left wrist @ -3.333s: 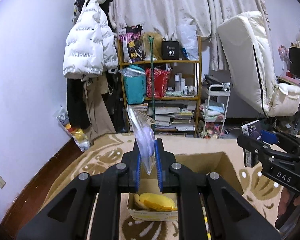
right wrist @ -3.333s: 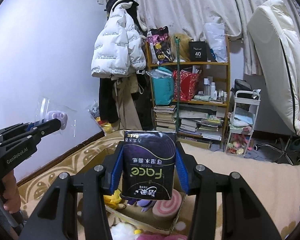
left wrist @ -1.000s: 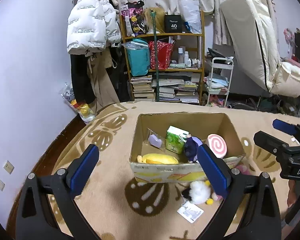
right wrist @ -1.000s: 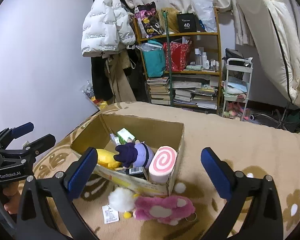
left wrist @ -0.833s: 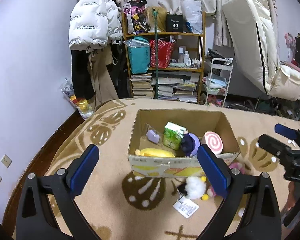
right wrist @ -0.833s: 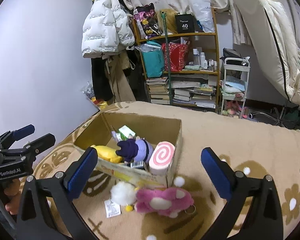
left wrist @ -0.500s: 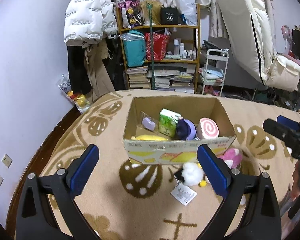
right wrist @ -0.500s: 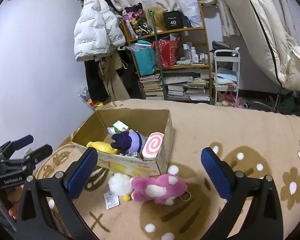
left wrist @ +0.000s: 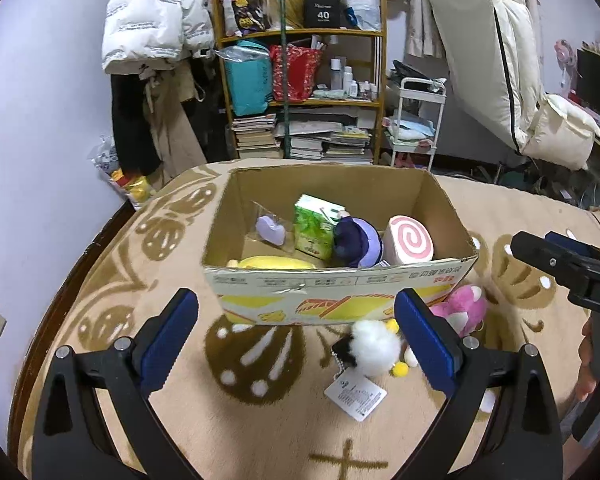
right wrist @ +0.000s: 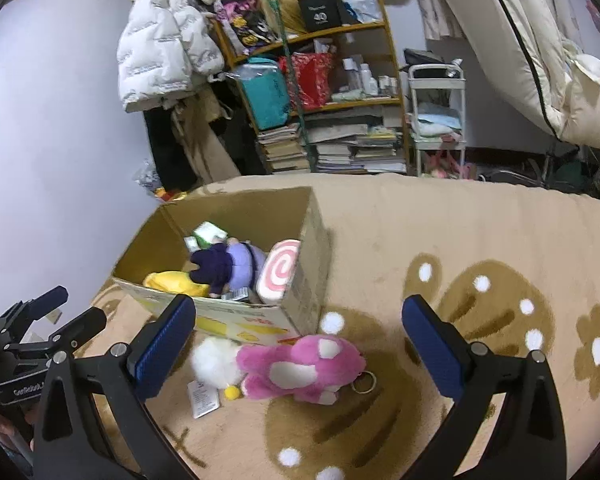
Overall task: Organize soft objects
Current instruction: 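Close the left gripper on the white fluffy chick while the right closes on the pink plush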
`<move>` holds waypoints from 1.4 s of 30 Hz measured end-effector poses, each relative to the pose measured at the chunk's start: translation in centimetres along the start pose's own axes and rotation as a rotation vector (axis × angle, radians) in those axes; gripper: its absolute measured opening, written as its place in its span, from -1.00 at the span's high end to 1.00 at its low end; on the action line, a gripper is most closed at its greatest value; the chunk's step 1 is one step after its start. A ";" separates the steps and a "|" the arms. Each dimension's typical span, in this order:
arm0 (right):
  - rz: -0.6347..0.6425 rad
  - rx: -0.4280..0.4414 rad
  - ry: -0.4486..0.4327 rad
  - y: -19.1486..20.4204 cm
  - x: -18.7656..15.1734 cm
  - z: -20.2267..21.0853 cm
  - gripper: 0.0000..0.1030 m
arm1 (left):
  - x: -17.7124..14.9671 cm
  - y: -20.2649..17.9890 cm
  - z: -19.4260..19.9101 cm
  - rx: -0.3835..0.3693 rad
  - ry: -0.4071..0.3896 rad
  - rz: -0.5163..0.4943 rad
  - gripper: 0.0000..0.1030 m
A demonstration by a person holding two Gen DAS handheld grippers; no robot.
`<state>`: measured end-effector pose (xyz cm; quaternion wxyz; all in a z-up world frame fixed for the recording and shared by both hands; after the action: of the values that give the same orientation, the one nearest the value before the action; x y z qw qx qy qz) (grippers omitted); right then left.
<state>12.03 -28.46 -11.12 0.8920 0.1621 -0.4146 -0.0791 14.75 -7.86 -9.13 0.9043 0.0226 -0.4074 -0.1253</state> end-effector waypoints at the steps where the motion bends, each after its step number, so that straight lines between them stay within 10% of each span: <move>1: -0.003 -0.011 0.003 -0.3 -0.1 -0.2 -1.00 | 0.0 -0.1 -0.3 -0.004 0.000 0.002 -0.90; 42: -0.186 -0.066 0.291 -4.7 -4.8 -8.6 -1.00 | -4.6 -5.0 -9.0 -0.049 0.212 -0.091 -0.90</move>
<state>15.49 -29.64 -21.47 0.9362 0.1803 -0.2616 -0.1505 17.47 -12.09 -19.22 0.9359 0.0323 -0.3050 -0.1731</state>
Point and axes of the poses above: each gripper's, at about its wrist camera, not at the fingertips, and z roughly against the way its jaws point, y to its left, x to its top, the point moved 6 cm from there along -z, roughly the way its jaws point, and after that the axes turned 7 degrees about x, right-handed, at the moved point
